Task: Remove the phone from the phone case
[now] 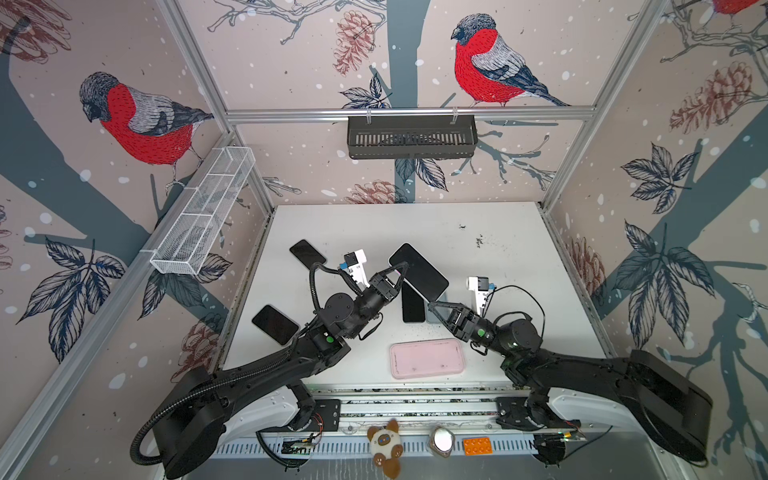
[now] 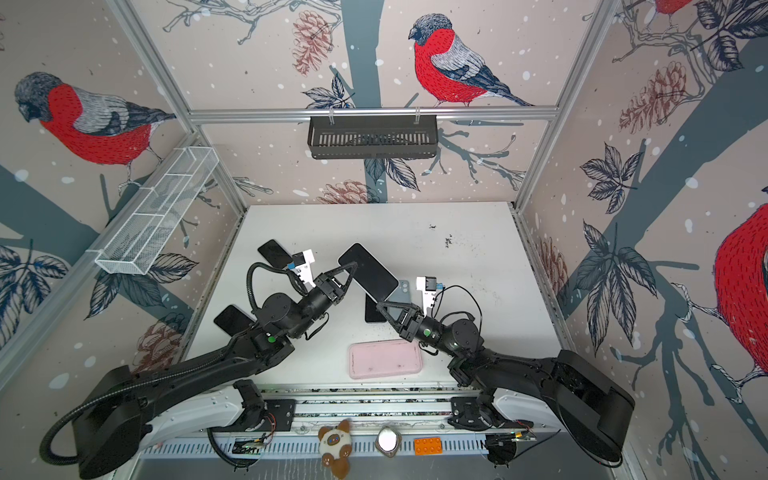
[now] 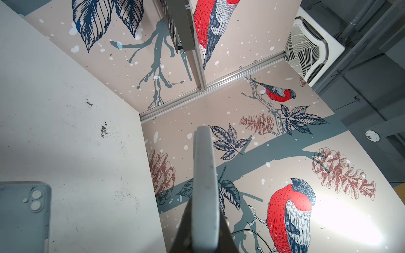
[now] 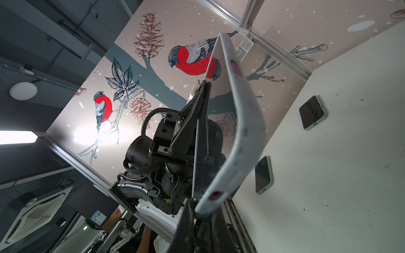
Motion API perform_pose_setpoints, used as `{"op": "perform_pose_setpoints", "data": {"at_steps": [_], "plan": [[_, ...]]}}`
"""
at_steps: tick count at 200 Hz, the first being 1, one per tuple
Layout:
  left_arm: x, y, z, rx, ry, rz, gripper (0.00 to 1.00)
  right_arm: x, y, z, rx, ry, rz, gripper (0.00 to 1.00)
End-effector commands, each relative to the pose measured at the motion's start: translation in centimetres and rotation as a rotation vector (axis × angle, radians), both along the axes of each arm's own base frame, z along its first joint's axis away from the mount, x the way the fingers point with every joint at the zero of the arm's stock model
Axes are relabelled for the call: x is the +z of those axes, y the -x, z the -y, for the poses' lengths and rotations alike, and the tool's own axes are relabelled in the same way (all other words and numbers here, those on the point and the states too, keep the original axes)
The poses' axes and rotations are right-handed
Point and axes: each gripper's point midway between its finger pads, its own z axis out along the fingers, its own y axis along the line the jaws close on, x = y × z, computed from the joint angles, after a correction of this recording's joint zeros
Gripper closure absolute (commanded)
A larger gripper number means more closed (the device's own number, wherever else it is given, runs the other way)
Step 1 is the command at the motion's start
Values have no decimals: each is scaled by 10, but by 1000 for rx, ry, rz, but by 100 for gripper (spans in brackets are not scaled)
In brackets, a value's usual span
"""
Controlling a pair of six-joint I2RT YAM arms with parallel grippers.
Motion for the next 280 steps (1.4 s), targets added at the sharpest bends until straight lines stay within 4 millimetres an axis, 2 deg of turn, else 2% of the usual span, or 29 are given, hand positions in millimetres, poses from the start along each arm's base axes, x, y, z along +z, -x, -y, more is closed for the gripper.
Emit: {"op": "perform_pose_setpoints", "data": {"at_steps": [1,57,101,124,154,203,241,250,268,280], "plan": [[17,5,-3,-6,50,50,100,4,0,2,-10,4,45,90],[17,6,2,-26,50,45,100,2,-3,3,-33,46,81,97],[11,8,11,-76,63,-7,100,-8,-8,8,-125,163,209,100],[10,10,21,-118,64,-34,100,-12,-17,10,-188,252,270,100],[15,13,30,-158,70,-45,100,-10,-32,28,-283,303,317,100],[23,14,42,-199,79,-42,100,-25,-58,37,-373,450,342,100],[26,14,39,-189,79,-40,100,-32,-63,47,-410,461,320,100],[27,14,36,-177,78,-35,100,-34,-60,52,-410,444,307,93],[31,14,30,-158,71,-21,100,-36,-55,61,-410,436,289,61],[32,14,28,-152,54,-12,100,-37,-54,68,-418,447,278,50]]}}
